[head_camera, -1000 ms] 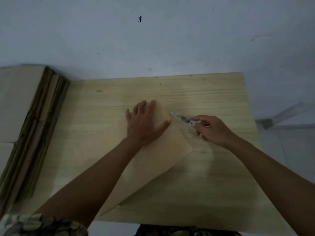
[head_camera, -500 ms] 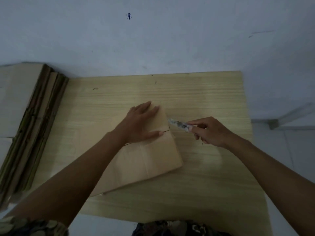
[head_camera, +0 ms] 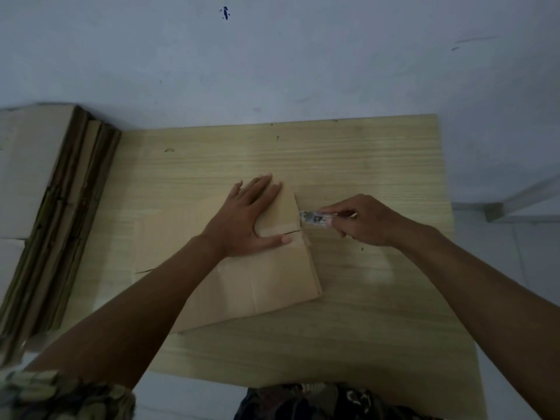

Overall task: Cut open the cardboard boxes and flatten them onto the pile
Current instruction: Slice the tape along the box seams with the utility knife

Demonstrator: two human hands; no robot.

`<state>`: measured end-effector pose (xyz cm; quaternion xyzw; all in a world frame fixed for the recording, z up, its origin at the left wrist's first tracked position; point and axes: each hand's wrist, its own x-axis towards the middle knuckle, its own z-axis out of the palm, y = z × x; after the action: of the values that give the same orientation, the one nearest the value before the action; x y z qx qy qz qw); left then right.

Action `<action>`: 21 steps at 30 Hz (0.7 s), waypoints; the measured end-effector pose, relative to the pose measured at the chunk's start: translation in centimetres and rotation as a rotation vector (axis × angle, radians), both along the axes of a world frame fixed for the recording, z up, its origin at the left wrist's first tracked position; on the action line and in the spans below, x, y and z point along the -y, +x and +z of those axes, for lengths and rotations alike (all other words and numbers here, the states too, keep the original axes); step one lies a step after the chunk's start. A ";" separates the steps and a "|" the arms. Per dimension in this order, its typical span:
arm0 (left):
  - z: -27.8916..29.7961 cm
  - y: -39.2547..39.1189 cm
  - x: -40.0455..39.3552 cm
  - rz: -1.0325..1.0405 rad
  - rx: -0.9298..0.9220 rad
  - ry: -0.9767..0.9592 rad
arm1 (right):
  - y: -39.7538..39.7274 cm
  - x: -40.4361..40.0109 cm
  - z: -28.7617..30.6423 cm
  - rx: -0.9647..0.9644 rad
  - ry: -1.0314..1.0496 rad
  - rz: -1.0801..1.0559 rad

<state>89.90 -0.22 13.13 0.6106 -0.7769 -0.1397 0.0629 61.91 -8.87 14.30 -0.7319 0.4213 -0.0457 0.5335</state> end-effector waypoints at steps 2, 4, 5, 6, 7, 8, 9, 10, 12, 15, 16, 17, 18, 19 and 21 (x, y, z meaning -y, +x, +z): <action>-0.2 0.0 0.0 0.000 -0.011 -0.021 | -0.1 0.0 -0.1 0.007 0.028 0.019; -0.5 0.2 0.0 0.002 -0.039 -0.048 | -0.4 0.0 -0.2 0.012 0.042 0.026; -0.6 0.3 0.0 0.001 -0.054 -0.063 | -0.5 -0.1 -0.2 0.011 0.038 0.025; -0.6 0.2 0.1 0.005 -0.063 -0.079 | -0.4 -0.4 -0.3 0.012 0.025 0.012; -0.6 -0.1 0.3 0.025 -0.071 -0.095 | -0.2 -0.6 -0.4 0.017 0.006 -0.004; -0.6 -0.6 0.5 0.065 -0.082 -0.104 | 0.0 -0.9 -0.4 0.021 -0.013 -0.015; -0.5 -1.5 0.8 0.131 -0.099 -0.111 | 0.1 -1.2 -0.5 0.019 -0.030 -0.016; -0.4 -2.5 1.0 0.216 -0.111 -0.123 | 0.2 -1.4 -0.6 0.018 -0.046 -0.012; -0.6 -4.3 1.4 0.366 -0.081 -0.151 | 0.2 -1.7 -0.6 0.013 -0.057 -0.013; -1.3 -4.8 1.9 0.427 0.000 -0.147 | -0.1 -1.6 -0.4 0.004 -0.062 -0.007; -1.3 -4.7 2.1 0.437 0.021 -0.124 | -0.2 -1.6 -0.3 0.004 -0.069 -0.002; -1.3 -4.7 2.3 0.444 0.037 -0.097 | -0.3 -1.4 -0.2 0.004 -0.080 -0.002; -1.2 -4.7 2.6 0.447 0.049 -0.067 | -0.4 -1.4 -0.2 0.001 -0.088 -0.002; -1.1 -4.7 2.8 0.446 0.062 -0.036 | -0.4 -1.4 -0.3 -0.005 -0.093 -0.002; -0.9 -4.6 3.3 0.437 0.089 0.019 | -0.1 -1.4 -0.3 -0.012 -0.101 0.005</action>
<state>85.29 -3.55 12.21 0.7705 -0.6270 -0.1030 0.0516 61.80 -7.43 14.04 -0.7594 0.4198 -0.0609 0.4934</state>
